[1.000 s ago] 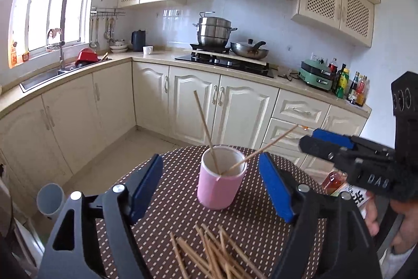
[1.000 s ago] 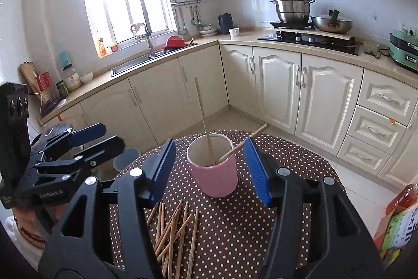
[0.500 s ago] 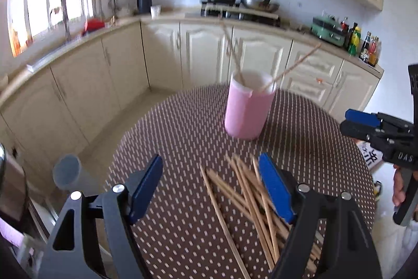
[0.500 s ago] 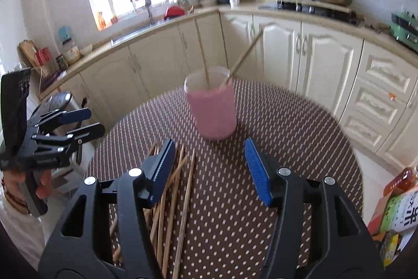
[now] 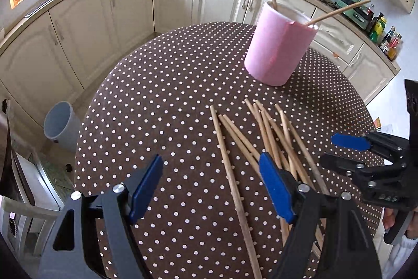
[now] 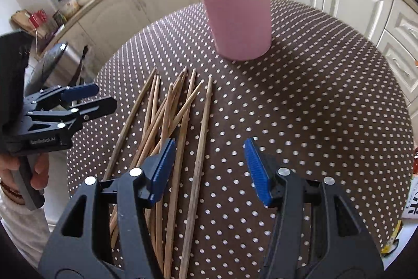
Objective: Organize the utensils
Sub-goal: 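Move both open grippers back down to the chopstick pile, then close the left gripper on a chopstick while the right gripper grasps another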
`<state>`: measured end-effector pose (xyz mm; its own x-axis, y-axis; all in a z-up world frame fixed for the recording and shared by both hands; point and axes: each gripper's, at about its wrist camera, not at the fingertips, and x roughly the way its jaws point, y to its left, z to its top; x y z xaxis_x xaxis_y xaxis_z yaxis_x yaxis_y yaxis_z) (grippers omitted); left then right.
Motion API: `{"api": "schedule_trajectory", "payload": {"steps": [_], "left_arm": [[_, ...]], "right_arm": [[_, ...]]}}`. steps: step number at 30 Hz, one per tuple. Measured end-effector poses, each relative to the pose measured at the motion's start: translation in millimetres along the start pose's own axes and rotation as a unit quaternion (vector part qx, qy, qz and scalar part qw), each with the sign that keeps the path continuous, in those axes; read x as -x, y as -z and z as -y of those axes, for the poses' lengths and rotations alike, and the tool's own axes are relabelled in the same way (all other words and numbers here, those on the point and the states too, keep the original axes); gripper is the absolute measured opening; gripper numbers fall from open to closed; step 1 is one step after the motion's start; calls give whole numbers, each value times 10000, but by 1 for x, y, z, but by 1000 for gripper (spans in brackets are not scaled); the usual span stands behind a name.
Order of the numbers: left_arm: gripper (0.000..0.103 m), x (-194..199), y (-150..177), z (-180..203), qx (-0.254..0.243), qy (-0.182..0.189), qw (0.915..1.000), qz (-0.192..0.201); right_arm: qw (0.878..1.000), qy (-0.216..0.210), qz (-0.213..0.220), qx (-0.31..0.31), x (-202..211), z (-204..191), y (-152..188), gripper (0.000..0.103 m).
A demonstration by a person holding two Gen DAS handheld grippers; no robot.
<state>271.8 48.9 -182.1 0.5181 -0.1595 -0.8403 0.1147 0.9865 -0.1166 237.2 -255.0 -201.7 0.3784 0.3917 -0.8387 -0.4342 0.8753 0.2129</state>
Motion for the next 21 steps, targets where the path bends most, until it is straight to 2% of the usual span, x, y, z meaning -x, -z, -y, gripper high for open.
{"api": "schedule_trajectory", "payload": {"steps": [4, 11, 13, 15, 21], "left_arm": [[75, -9, 0, -2, 49, 0, 9999, -107], [74, -18, 0, 2, -69, -108, 9997, -213], [65, -25, -3, 5, -140, -180, 9993, -291], [60, -35, -5, 6, -113, -177, 9987, -455], [55, -49, -13, 17, -215, -416, 9974, -553]], "right_arm": [[9996, 34, -278, 48, -18, -5, -6, 37], [9981, 287, -477, 249, -32, -17, -22, 29], [9968, 445, -539, 378, -36, -23, -29, 26], [9958, 546, -571, 471, -43, -27, -36, 24], [9937, 677, -629, 634, -59, -38, -45, 18]]}}
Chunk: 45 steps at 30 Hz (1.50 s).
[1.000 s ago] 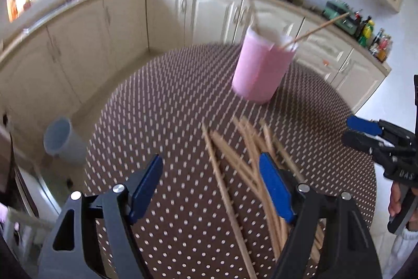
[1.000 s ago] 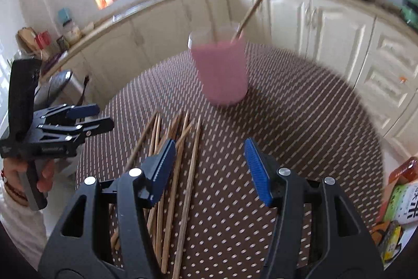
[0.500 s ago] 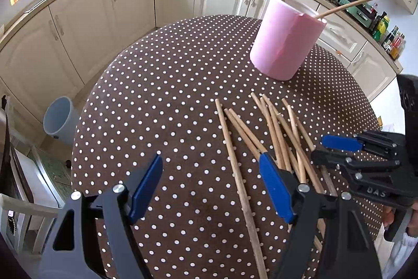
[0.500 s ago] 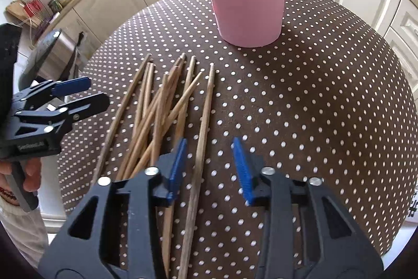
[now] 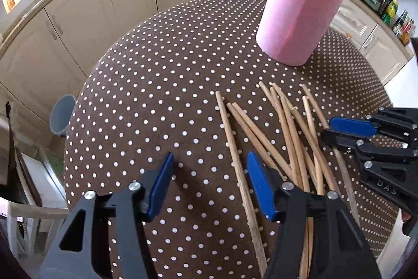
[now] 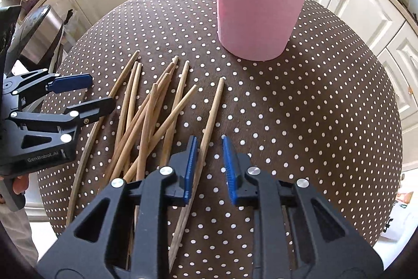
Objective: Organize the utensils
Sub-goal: 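Close the left gripper on a chopstick while the right gripper grasps another, then raise the held chopsticks upright and carry both grippers above the pink cup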
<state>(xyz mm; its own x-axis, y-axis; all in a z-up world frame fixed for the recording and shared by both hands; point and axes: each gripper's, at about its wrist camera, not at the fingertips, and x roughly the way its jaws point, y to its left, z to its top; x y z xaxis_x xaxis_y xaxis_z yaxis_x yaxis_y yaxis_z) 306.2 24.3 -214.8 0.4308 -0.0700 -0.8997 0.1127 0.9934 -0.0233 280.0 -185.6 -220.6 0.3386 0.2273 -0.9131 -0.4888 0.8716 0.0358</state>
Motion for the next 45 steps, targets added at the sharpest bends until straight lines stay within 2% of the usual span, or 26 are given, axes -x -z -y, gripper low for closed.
{"api": "schedule_trajectory", "payload": {"steps": [2, 7, 9, 14, 18, 27, 34, 40, 45], "left_arm": [[52, -4, -4, 5, -60, -152, 9999, -20], [18, -7, -18, 8, 77, -148, 9999, -6], [11, -7, -22, 5, 109, -107, 9999, 6], [6, -4, -27, -8, 330, 182, 9993, 74], [6, 10, -30, -11, 381, 270, 9986, 252], [6, 75, -36, 2, 171, 392, 9949, 910], [6, 137, -36, 20, -71, 698, 9867, 1463], [6, 176, -33, 36, -283, 932, 9791, 1786], [6, 200, -36, 53, -466, 779, 9734, 2102]], "right_arm": [[10000, 45, 16, 9, -3, -3, -4, 14], [9999, 32, 148, -16, -4, -1, -4, 9], [9998, 13, 209, -61, -4, -1, -3, 7], [9994, -115, 294, -135, 2, 5, 7, 6], [9985, -267, 426, -199, 16, 12, 12, 6], [9925, -516, 1065, -312, 77, 33, 26, 6], [9823, -694, 1707, -326, 132, 27, 26, 6], [9724, -838, 2163, -229, 170, 24, 32, 6], [9673, -805, 2398, -182, 185, 25, 35, 6]]}}
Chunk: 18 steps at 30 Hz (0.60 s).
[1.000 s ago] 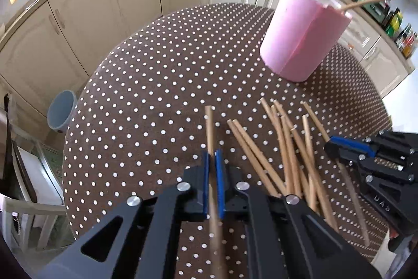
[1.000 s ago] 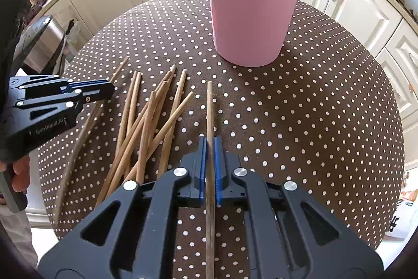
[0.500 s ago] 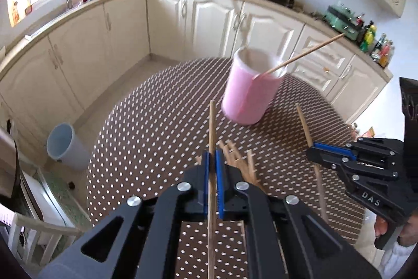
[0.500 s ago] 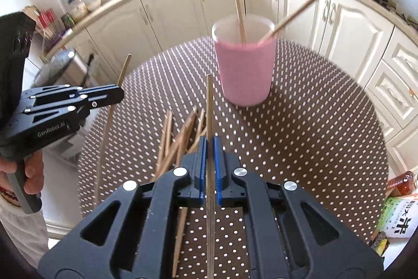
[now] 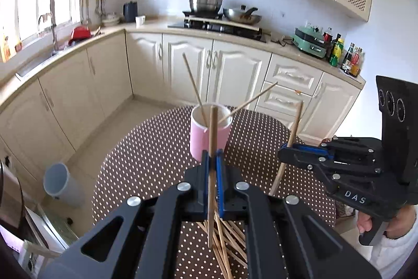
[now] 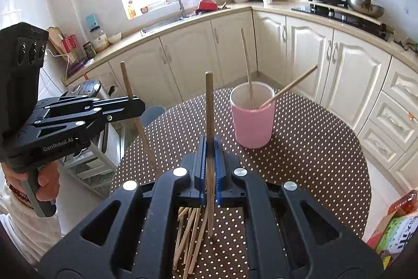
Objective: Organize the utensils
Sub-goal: 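Raise the held chopsticks upright and carry both grippers above the pink cup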
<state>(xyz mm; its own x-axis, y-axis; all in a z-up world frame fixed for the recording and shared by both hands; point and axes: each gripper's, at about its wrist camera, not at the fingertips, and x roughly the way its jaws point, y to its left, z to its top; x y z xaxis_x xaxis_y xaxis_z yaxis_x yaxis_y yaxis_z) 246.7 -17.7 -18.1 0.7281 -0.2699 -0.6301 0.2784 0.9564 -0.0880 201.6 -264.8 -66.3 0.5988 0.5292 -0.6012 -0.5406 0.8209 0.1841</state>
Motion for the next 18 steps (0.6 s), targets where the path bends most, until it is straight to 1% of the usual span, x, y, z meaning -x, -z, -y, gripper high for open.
{"api": "schedule_trajectory", "payload": {"steps": [4, 7, 9, 14, 18], "left_arm": [[6, 5, -10, 3, 9, 40, 9998, 182], [6, 9, -21, 6, -18, -89, 9992, 389], [6, 11, -29, 7, 6, -66, 9988, 475], [6, 8, -54, 7, 49, -120, 9968, 783], [6, 4, -76, 7, 117, -160, 9955, 928]], "right_arm": [[9998, 43, 170, -9, 3, 1, -8, 6], [9994, 86, 339, -2, 7, 3, -16, 6], [9990, 107, 444, -3, 10, 4, -23, 6], [9972, 197, 715, -28, 18, 10, -41, 6], [9954, 278, 918, -66, 22, 13, -57, 6]]}}
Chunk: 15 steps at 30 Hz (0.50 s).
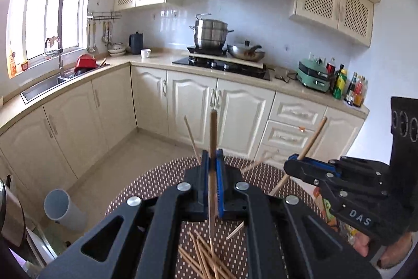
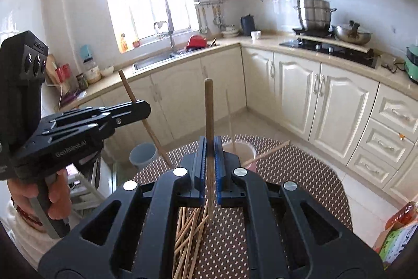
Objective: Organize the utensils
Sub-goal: 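Raise the held chopsticks upright and carry both grippers above the pink cup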
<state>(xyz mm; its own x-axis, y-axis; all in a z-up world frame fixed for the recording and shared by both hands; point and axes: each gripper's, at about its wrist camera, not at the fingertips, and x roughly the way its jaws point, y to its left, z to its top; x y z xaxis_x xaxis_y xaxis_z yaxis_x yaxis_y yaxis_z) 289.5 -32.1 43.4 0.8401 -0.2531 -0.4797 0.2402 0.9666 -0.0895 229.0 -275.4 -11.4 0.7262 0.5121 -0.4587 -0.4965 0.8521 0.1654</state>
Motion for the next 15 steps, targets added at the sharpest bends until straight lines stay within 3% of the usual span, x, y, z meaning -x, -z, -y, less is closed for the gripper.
{"api": "schedule_trajectory", "payload": {"steps": [15], "left_arm": [[6, -17, -55, 7, 262, -70, 9967, 759]], "right_arm": [[9958, 378, 829, 9, -1, 9, -54, 6]]}}
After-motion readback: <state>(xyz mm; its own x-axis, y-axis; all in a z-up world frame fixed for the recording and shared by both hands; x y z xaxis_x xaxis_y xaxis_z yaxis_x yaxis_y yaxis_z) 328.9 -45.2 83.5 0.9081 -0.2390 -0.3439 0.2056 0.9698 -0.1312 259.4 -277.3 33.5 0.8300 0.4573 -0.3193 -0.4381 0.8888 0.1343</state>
